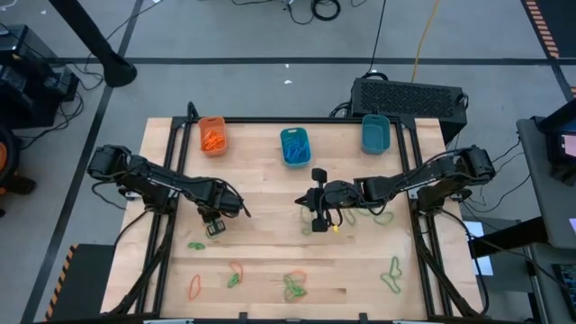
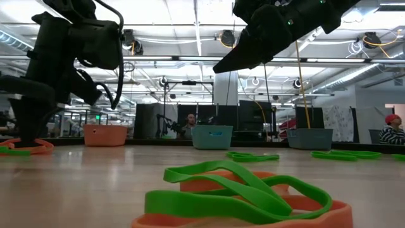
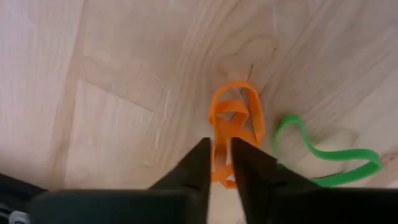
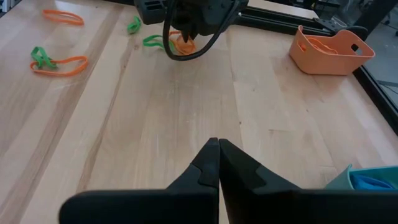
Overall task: Sort rubber bands into baskets
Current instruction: Put the orange rubber band into the orange bin
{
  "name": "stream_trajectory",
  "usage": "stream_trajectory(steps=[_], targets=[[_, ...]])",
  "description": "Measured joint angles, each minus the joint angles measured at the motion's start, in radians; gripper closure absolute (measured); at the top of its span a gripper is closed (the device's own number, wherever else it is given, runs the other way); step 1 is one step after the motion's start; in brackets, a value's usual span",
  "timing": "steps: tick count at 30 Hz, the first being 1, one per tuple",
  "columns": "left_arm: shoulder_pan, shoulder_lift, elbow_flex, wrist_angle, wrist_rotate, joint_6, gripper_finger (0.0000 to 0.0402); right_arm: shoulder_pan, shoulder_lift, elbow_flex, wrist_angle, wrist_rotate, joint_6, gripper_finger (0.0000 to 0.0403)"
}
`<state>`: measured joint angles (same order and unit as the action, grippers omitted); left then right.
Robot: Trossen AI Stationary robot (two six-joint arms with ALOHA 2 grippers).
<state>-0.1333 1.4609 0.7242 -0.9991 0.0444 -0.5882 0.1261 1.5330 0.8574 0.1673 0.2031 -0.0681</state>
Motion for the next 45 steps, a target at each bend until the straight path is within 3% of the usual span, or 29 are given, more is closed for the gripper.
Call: stream_trajectory(steps=[4, 16, 23, 26, 32, 37, 41, 45], targets=[[0.000, 0.000, 0.000, -0.001, 0.002, 0.023, 0.0392, 0.000, 0.000, 0.000, 0.000, 0.000, 0.000, 0.0403], [-0.031, -0.058, 0.133, -0.115, 0.032, 0.026, 0.0399, 0.000, 0.000, 0.000, -0.001, 0.000, -0.004, 0.0403], [-0.035, -0.115, 0.208, -0.217, -0.117, -0.003, 0.0400, 0.000, 0.000, 0.000, -0.002, 0.000, -0.004, 0.0403], [-0.006, -0.118, 0.209, -0.220, -0.179, 0.054, 0.0400, 0.000, 0.000, 0.000, -0.002, 0.000, -0.004, 0.0403], [0.142, -0.118, 0.209, -0.155, -0.320, 0.182, 0.0400, 0.000, 0.000, 0.000, 0.015, 0.010, 0.026, 0.0403], [0.294, -0.118, 0.209, -0.127, -0.472, 0.261, 0.0400, 0.007, 0.000, 0.000, 0.069, 0.144, 0.052, 0.0403], [0.425, -0.118, 0.209, -0.126, -0.520, 0.339, 0.0401, 0.013, 0.000, 0.000, 0.096, 0.258, 0.028, 0.0403], [0.559, -0.118, 0.209, -0.071, -0.524, 0.433, 0.0401, 0.006, 0.000, 0.000, 0.110, 0.267, 0.009, 0.0403]])
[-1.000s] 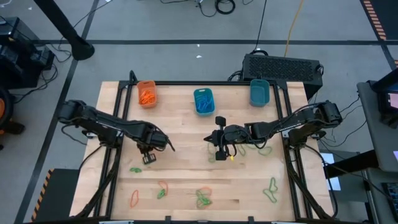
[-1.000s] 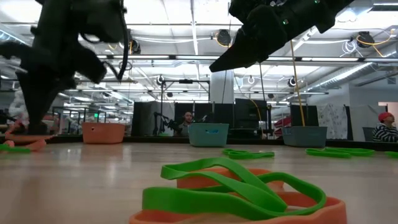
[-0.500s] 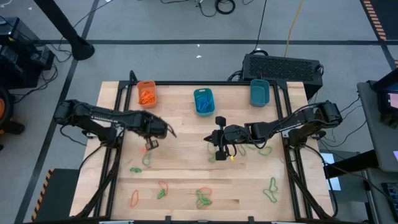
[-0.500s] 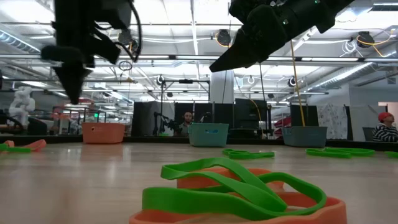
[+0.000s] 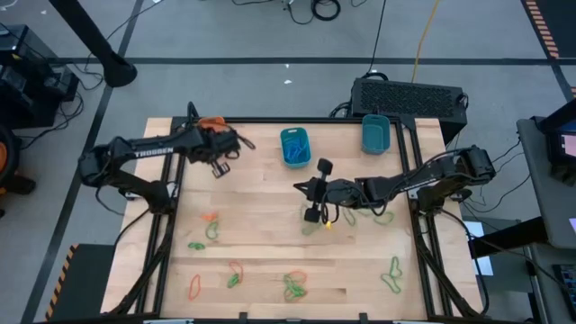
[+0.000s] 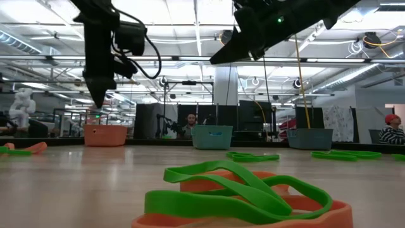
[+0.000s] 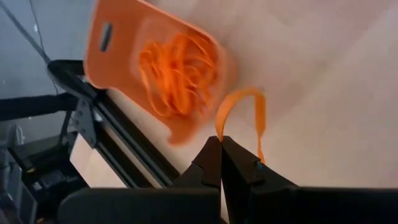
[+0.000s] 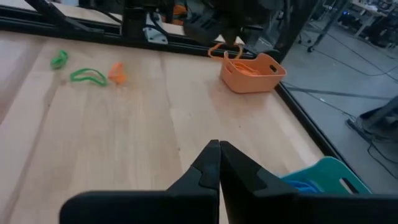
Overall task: Sort rubber bands into baskets
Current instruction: Put the orange rubber band into the orange bin
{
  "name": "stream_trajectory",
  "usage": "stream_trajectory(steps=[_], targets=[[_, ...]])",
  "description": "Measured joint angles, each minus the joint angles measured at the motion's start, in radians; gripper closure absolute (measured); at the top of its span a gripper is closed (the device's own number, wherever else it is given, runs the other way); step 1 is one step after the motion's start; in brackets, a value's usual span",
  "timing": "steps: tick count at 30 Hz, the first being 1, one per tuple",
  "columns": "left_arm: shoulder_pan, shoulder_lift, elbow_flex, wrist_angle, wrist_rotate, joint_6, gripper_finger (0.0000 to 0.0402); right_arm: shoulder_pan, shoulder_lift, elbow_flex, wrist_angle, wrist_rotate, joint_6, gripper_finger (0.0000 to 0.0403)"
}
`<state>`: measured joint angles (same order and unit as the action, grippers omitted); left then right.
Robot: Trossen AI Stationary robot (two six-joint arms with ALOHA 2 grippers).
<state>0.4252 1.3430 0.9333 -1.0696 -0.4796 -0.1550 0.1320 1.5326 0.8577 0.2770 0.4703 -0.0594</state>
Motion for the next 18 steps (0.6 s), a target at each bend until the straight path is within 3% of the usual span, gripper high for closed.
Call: stream_trajectory(steps=[9, 18], targets=[[0.261, 0.000, 0.000, 0.166, 0.048, 0.156, 0.0401, -0.007, 0.000, 0.000, -0.039, -0.004, -0.005, 0.0403], [0.402, 0.010, 0.000, 0.271, 0.111, 0.127, 0.0401, -0.007, 0.000, 0.000, -0.040, -0.004, -0.009, 0.0403]])
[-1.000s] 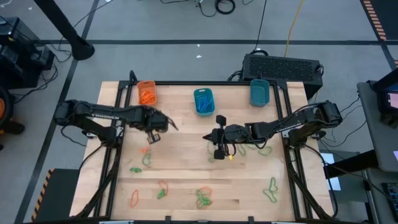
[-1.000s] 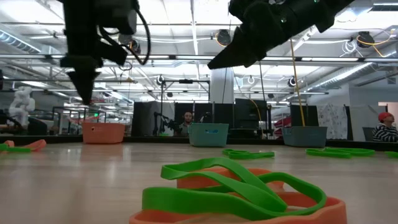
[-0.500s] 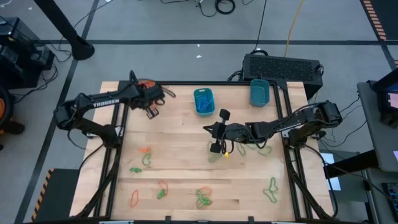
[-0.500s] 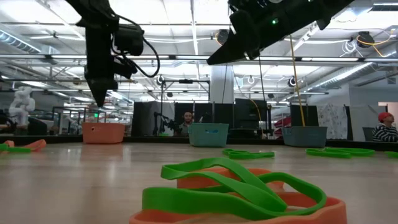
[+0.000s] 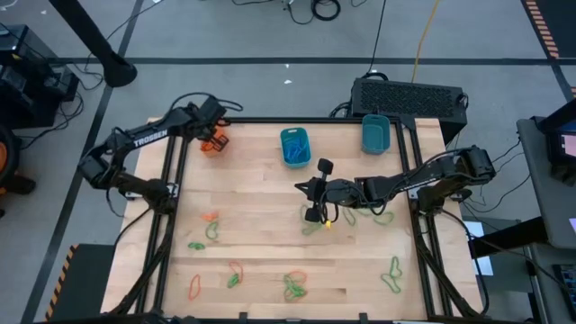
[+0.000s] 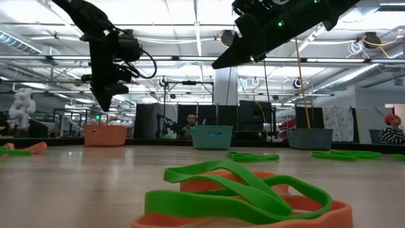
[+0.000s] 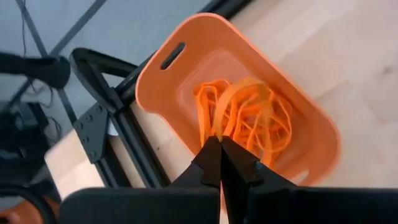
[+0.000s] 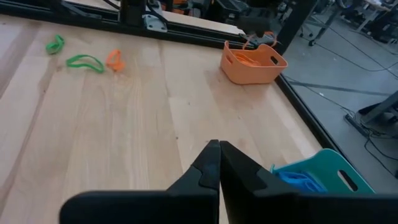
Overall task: Sort rubber bands into baskets
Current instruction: Put the orange rubber band into the orange bin
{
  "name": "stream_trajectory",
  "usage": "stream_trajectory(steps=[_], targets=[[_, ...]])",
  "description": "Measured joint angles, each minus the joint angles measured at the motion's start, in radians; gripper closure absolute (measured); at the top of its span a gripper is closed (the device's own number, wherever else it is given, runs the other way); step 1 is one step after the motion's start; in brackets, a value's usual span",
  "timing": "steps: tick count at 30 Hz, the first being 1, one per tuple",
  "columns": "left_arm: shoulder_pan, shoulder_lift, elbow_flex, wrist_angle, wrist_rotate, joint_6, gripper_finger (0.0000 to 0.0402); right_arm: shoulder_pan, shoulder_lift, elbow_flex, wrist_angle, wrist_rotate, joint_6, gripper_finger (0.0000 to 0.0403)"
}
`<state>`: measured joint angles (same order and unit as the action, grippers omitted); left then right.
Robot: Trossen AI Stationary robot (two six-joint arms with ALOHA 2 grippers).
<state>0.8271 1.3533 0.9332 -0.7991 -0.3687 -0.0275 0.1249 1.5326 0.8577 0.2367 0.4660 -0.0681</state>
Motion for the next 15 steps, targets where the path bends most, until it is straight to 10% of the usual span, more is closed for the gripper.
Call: stream_trajectory(steps=[15], targets=[[0.031, 0.083, -0.001, 0.035, -0.002, -0.034, 0.0368, 0.000, 0.000, 0.000, -0.002, -0.053, 0.000, 0.0403]])
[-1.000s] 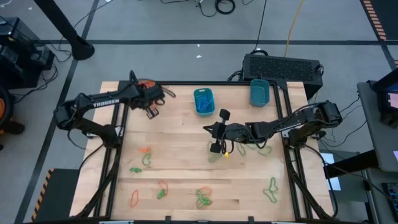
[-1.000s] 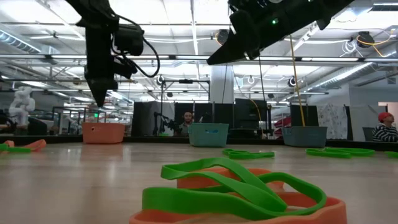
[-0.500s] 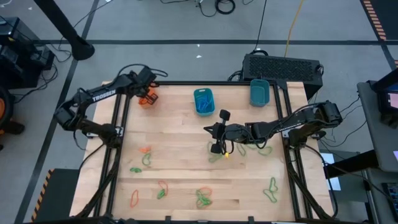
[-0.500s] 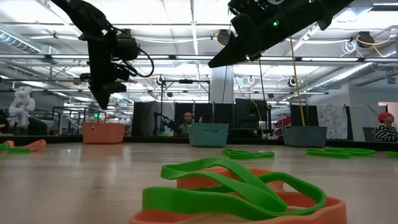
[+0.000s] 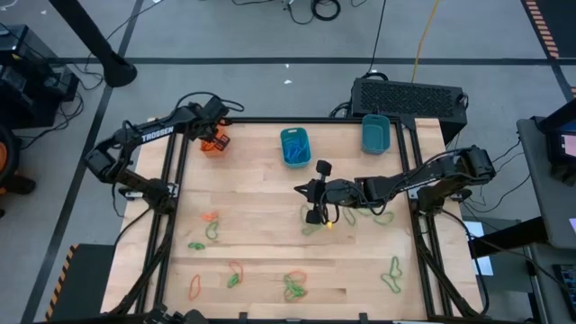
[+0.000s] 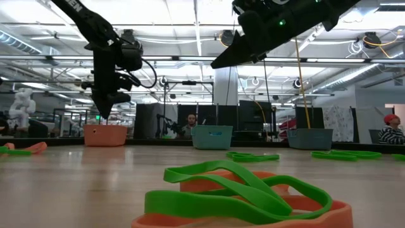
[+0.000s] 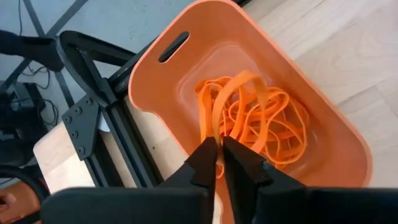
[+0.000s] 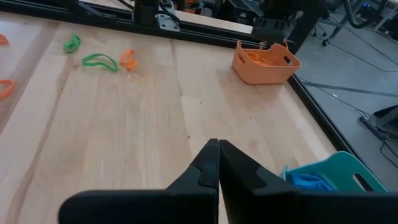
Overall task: Sort rubber bands into baskets
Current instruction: Put the orange rubber band into the orange bin
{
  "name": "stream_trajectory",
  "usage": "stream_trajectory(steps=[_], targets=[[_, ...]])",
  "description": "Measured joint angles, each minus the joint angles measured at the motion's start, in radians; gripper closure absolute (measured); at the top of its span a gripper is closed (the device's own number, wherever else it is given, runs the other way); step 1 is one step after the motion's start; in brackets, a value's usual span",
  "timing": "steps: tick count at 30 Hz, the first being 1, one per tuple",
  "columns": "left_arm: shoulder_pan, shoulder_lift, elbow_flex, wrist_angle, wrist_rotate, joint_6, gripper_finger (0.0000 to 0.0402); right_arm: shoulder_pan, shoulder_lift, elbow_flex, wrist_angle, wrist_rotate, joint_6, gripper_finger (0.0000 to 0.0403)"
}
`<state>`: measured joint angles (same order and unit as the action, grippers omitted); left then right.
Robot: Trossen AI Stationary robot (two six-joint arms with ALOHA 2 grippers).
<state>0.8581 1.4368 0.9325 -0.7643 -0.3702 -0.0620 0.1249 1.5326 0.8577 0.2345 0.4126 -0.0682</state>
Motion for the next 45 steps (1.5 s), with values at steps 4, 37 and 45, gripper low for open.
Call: stream_trajectory(steps=[4, 37, 45], targets=[[0.000, 0.000, 0.000, -0.002, 0.000, 0.044, 0.0337, 0.000, 0.000, 0.000, 0.000, 0.000, -0.003, 0.0403], [-0.833, -0.340, -0.056, 0.363, 0.265, -0.035, 0.0278, 0.234, -0.218, 0.001, -0.412, -0.193, 0.309, 0.0403], [-1.159, -0.094, -0.057, 0.637, 0.202, -0.037, 0.0278, 0.357, -0.160, 0.001, -0.383, -0.206, 0.462, 0.0403]])
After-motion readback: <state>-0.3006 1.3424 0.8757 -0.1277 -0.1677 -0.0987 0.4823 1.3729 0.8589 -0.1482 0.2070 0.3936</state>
